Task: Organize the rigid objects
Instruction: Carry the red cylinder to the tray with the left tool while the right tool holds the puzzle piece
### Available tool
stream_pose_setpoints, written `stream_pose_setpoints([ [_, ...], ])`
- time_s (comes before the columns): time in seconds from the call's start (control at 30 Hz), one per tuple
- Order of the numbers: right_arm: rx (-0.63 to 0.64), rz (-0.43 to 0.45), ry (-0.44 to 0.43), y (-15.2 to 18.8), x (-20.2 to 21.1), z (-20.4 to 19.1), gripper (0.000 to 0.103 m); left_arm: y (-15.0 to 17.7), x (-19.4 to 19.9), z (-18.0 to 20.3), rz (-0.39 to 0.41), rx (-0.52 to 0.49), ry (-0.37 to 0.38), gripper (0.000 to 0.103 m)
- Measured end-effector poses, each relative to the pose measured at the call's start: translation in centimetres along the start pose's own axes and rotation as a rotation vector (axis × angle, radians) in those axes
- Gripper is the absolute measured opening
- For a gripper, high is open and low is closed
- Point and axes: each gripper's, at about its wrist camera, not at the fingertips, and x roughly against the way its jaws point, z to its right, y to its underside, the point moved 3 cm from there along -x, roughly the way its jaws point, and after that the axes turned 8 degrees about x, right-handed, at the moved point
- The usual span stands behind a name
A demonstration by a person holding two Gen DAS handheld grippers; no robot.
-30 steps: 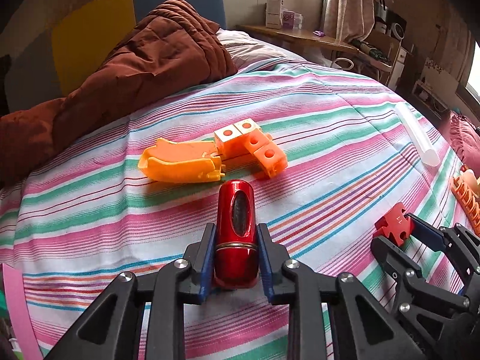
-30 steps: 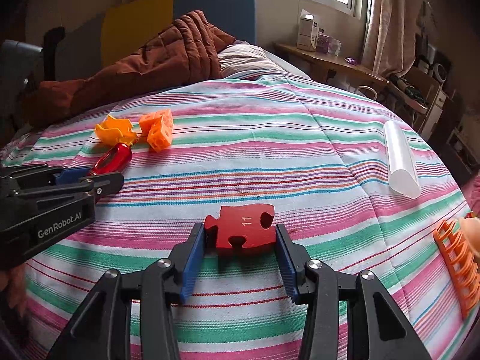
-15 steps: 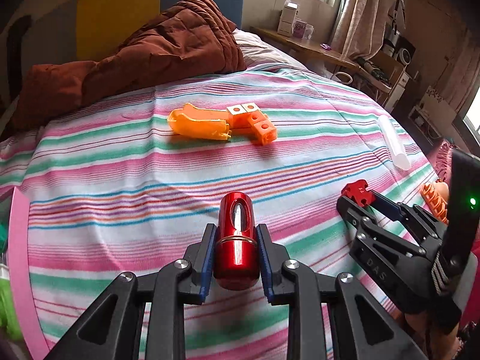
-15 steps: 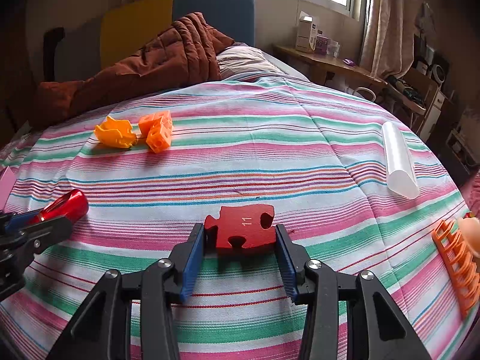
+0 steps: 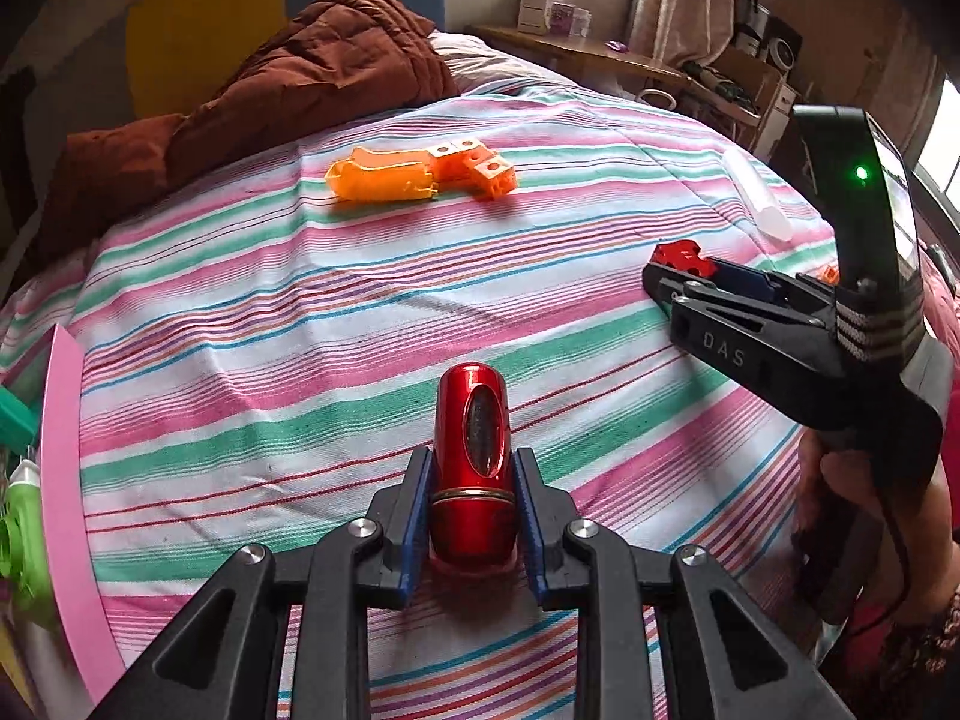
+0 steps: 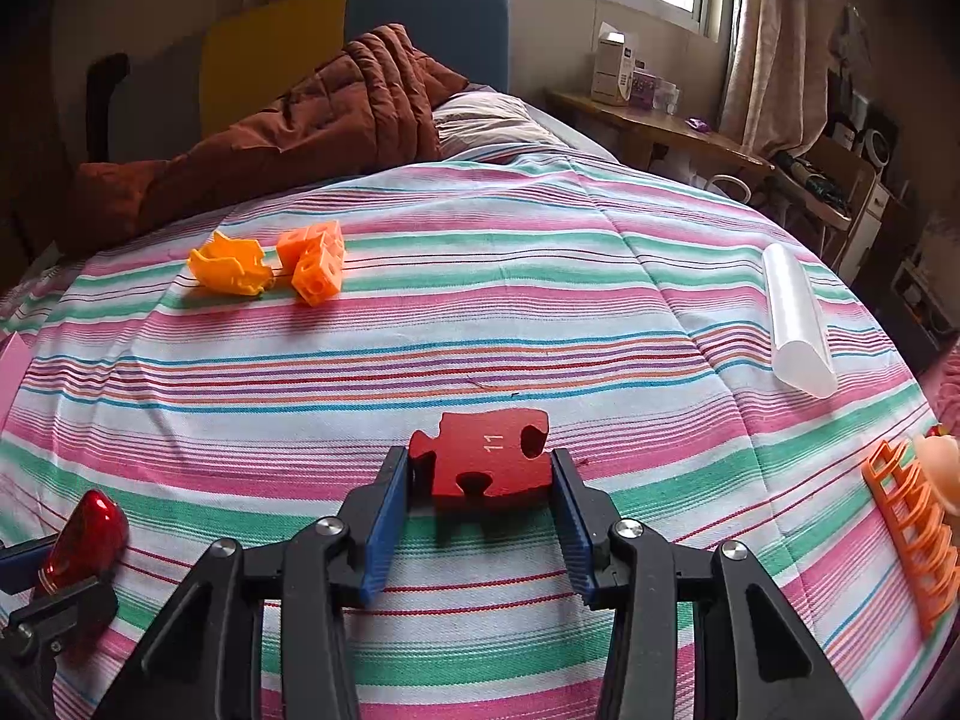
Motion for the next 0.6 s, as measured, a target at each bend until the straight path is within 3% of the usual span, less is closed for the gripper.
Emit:
stream_pose_setpoints([
  [0.3, -0.003, 0.004, 0.007, 0.0, 0.1, 0.0, 0.046, 0.5, 5.7, -1.2, 0.095, 0.053, 0.089, 0.026],
  [0.6, -0.003, 0.01, 0.038, 0.1, 0.5, 0.0, 0.046, 3.1, 9.8, -5.1, 0.118, 0.174, 0.139, 0.026],
])
